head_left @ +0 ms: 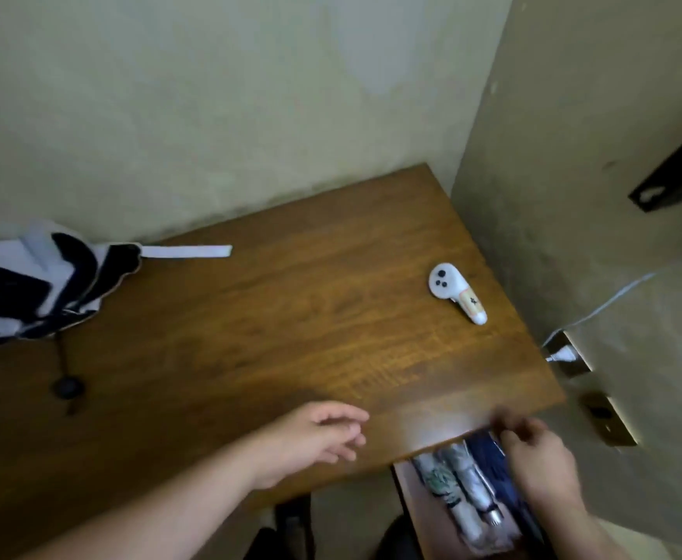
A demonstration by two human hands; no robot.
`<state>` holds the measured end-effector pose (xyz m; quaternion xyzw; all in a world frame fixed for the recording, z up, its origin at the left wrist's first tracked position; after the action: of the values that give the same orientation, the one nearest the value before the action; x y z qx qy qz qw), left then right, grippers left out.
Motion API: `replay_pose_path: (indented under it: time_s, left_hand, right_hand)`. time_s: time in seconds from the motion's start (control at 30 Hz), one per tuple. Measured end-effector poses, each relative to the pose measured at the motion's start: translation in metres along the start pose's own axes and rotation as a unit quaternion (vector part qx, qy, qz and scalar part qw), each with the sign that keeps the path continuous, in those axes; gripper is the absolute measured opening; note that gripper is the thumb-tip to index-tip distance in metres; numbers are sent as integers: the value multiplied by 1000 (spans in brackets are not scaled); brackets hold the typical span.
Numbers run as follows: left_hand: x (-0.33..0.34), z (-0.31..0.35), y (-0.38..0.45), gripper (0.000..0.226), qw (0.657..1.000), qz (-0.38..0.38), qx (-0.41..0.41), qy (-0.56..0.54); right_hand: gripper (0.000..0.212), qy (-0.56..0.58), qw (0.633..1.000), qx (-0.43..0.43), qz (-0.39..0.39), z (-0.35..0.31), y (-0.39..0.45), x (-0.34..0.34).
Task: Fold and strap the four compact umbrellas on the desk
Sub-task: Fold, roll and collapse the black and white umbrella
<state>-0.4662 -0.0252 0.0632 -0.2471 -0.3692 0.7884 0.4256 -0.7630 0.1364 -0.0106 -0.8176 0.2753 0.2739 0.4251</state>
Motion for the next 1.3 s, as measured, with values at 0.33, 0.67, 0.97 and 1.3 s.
replay_pose_path:
  time_s: [0.33, 0.67, 0.97, 1.3]
  left_hand:
    - [-326, -80, -81, 28, 900, 349, 5, 262]
    - [-547, -180, -119, 61, 808, 547, -124, 179]
    - [-508, -224, -49, 73, 874, 440, -139, 149]
    - [-376, -180, -45, 50, 901, 396, -39, -174]
  right_hand:
    - [41, -344, 873, -339, -72, -255, -59, 109]
    - [62, -390, 846, -319, -177, -335, -112, 253]
    - [64, -387, 842, -306, -217, -355, -135, 303]
    - [49, -228, 895, -211, -321, -357, -124, 308]
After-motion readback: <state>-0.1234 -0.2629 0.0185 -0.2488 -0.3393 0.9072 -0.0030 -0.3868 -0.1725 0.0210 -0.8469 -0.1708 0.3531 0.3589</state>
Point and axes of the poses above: each hand's wrist, its own y-axis towards the middle knuckle, its own x-axis out of the palm, z = x × y, the point moved 4 cm from there along y, towards the middle knuckle, and after that the axes turned 1 degree about y, right-handed, at the moved point
